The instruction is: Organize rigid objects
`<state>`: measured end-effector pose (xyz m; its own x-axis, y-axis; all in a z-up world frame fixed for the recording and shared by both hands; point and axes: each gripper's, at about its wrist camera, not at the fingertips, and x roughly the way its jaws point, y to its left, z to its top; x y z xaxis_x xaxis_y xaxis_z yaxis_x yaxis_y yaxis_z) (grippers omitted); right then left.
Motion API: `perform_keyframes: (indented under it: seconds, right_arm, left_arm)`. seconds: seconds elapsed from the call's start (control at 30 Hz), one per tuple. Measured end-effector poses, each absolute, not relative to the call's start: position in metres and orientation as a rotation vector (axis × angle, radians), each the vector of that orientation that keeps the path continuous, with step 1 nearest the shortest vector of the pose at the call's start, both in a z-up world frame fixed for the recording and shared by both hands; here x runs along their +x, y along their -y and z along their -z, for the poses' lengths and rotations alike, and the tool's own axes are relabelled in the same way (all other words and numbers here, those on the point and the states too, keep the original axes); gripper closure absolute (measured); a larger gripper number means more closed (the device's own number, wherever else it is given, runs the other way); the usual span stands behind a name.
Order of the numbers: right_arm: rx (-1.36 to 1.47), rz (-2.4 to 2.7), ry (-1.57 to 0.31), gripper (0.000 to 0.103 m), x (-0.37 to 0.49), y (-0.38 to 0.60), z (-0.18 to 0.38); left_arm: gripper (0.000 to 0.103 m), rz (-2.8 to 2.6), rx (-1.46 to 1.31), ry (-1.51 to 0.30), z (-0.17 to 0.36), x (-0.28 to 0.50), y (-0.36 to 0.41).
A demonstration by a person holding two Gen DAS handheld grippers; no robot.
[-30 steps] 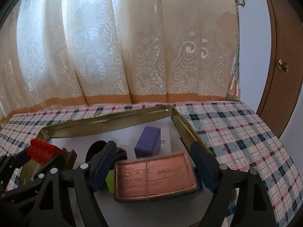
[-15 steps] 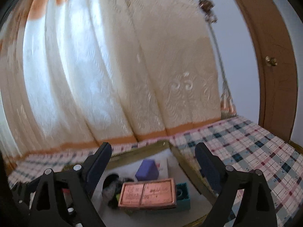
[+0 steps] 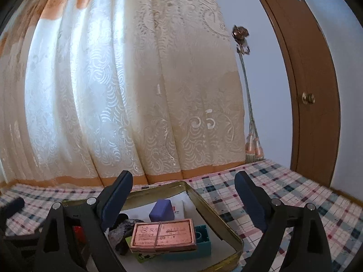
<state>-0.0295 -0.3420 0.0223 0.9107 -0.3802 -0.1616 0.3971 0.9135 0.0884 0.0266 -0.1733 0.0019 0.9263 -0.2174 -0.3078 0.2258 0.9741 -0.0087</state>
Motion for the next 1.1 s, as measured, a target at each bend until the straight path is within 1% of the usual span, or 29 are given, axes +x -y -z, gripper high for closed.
perform_keyframes:
  seconds: [0.23, 0.57, 1.1]
  right_arm:
    - [0.033, 0.403, -0.109, 0.009, -0.04, 0.321, -0.026]
    - [0.063, 0.405, -0.146, 0.008, -0.047, 0.317, -0.023]
    - [0.013, 0.412, -0.08, 0.008, -0.08, 0.288, -0.026]
  left_arm:
    - [0.0, 0.23, 0.011, -0.318, -0.002, 0.023, 0.166]
    - [0.0, 0.245, 0.018, -0.308, -0.002, 0.008, 0.16]
    - [0.0, 0.239, 0.018, -0.273, -0.003, -0.014, 0.144]
